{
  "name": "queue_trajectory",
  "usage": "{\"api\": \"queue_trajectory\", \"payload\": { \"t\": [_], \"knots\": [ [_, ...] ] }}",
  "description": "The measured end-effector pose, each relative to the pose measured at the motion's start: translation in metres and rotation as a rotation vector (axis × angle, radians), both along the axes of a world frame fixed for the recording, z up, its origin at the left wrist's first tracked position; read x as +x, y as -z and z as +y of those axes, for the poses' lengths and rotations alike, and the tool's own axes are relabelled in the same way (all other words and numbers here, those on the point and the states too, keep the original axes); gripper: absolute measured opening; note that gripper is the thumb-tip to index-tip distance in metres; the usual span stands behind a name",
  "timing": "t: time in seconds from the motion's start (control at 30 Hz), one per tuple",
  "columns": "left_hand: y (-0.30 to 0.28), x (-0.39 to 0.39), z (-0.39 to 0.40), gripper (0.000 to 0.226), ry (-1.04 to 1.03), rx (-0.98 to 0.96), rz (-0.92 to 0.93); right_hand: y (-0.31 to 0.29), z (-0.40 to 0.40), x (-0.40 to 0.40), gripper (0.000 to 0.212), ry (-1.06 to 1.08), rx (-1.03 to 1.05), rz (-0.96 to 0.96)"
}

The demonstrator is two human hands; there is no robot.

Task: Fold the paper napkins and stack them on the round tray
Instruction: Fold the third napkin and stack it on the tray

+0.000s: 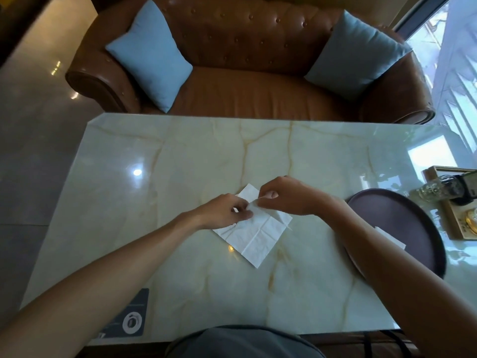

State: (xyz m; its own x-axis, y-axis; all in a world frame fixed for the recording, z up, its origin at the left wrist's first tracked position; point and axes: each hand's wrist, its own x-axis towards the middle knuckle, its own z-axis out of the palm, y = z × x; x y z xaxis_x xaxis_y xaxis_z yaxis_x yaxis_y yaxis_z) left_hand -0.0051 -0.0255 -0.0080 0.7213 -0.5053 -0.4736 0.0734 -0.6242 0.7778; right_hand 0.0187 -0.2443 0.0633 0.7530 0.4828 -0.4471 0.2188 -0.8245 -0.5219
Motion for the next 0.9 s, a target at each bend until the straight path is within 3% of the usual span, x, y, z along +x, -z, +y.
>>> {"api": "queue_trajectory", "payload": {
  "t": [0.07,0.23,0.33,0.43,0.57,0.7,0.9],
  "knots": [
    [0.005,-0.003,-0.009,0.029,-0.010,-0.020,-0.015,-0.003,-0.004,0.001,0.025,0.024,0.013,-0.067],
    [0.008,-0.007,-0.016,0.020,-0.164,-0.212,0.082,-0.008,-0.015,-0.003,0.032,0.129,0.100,-0.145],
    [0.009,-0.009,-0.023,0.038,-0.266,-0.291,0.111,-0.006,-0.016,-0.014,0.026,0.130,0.139,-0.098],
    [0.006,-0.008,-0.026,0.029,-0.304,-0.348,0.140,-0.005,-0.016,-0.025,0.029,0.161,0.182,-0.005],
    [-0.004,-0.003,-0.025,0.029,-0.295,-0.408,0.173,0.005,-0.027,-0.020,0.018,0.337,0.235,-0.206],
    [-0.018,0.001,-0.021,0.029,-0.276,-0.463,0.232,0.013,-0.033,-0.014,0.048,0.235,0.094,-0.094],
    [-0.023,0.007,-0.013,0.035,-0.378,-0.562,0.374,0.022,-0.035,-0.003,0.008,0.265,0.128,-0.048]
  ]
}}
